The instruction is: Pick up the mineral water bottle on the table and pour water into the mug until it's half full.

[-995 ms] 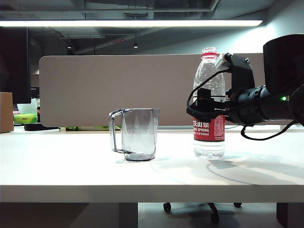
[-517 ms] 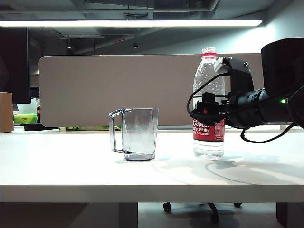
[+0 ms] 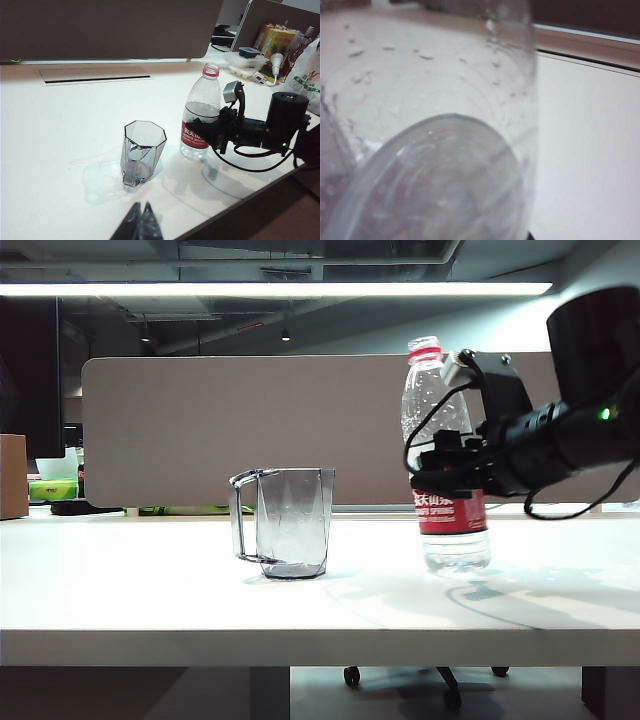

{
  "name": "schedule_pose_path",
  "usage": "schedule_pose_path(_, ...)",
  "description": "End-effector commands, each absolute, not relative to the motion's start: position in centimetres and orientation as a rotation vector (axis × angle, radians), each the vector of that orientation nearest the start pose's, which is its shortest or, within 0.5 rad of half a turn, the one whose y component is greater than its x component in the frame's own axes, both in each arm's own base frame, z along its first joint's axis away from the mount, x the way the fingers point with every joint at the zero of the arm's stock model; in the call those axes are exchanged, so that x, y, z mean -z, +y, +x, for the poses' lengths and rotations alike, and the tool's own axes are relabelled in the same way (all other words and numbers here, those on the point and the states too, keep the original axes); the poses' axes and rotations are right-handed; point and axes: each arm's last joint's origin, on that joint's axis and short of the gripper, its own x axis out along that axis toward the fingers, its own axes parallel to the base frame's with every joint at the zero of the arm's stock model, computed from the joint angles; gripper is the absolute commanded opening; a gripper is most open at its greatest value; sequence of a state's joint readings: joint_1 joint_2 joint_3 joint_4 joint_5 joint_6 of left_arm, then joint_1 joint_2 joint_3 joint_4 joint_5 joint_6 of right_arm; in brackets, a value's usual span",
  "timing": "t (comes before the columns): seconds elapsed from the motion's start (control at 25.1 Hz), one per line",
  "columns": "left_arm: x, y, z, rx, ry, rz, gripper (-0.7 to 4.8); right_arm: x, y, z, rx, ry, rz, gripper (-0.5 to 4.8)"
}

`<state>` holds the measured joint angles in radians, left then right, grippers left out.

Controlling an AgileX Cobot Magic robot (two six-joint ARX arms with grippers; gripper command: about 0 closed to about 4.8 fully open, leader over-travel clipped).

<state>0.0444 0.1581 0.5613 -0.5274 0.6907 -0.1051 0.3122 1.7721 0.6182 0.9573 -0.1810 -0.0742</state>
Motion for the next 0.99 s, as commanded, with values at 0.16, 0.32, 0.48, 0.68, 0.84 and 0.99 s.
schedule_pose_path(0.16,-28.7,-1.6,5.1,0.646,0.136,-0.141,-0.05,-19.6,11.0,30.7,-0.445,0.27,-0.476,1.98)
schedule_pose_path(0.32,-28.7,-1.6,5.1,0.646,0.136,-0.141,-0.05,-21.9,12.3,31.1,-0.412,0.335,-0.68,1.98)
schedule_pose_path(0.48,-28.7,-1.6,5.1,0.646,0.136,-0.14,-0.05,-24.1,13.5,31.4,-0.341,0.397,-0.85,1.98)
schedule_pose_path(0.68,-28.7,-1.6,5.1,0.646,0.136,-0.14,-0.05,-25.2,14.2,31.3,-0.302,0.445,-1.015,1.98)
schedule_pose_path(0.84,-28.7,-1.6,5.1,0.645,0.136,-0.14,-0.05,-26.0,14.7,31.1,-0.283,0.474,-1.132,1.98)
schedule_pose_path(0.99,-28.7,-1.6,5.1,0.646,0.136,-0.14,-0.05,-27.0,15.4,30.9,-0.269,0.477,-1.215,1.98)
